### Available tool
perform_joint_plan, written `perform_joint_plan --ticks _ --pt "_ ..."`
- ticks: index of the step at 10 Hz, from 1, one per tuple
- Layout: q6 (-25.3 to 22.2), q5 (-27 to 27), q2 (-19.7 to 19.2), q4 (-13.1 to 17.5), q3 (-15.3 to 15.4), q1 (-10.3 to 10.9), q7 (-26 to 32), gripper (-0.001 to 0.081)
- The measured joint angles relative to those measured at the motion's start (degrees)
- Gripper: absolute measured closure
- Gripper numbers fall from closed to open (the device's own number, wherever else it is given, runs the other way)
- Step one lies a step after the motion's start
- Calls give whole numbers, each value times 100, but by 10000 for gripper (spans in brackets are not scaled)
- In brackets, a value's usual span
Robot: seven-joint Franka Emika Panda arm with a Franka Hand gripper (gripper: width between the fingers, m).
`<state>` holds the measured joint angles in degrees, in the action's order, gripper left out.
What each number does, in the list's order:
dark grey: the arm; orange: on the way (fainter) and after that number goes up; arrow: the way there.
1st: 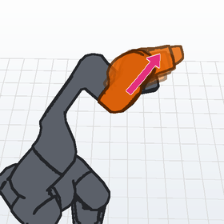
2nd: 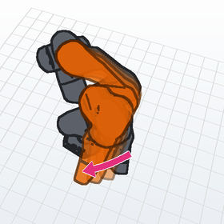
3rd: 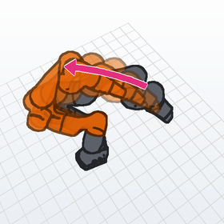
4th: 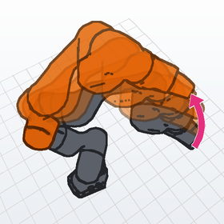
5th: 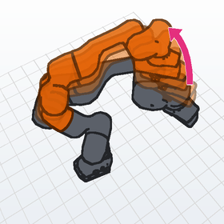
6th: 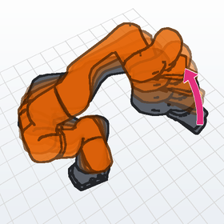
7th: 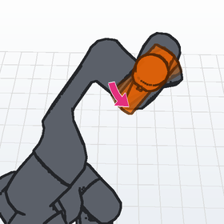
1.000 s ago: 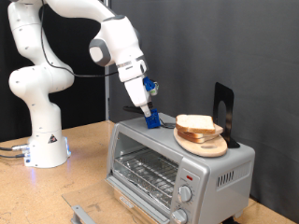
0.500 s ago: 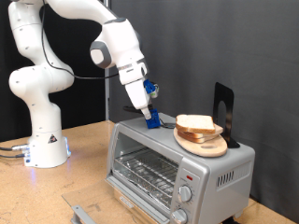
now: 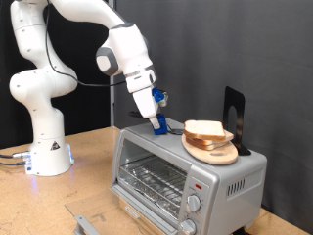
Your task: Make a piece of toast with the oven
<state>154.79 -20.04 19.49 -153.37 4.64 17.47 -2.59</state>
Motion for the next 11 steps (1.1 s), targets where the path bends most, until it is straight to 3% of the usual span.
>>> perform_joint_plan --ticks 5,6,7,8,9,11 --pt "151 -156 -146 4 3 183 12 124" --pt "152 -156 -160 5 6 188 11 236" --pt "158 -155 -165 5 9 188 11 236" --pt "175 -155 -166 9 10 188 9 420" --pt "182 -154 -166 9 12 188 8 475" --pt "184 -154 -165 9 13 188 8 475"
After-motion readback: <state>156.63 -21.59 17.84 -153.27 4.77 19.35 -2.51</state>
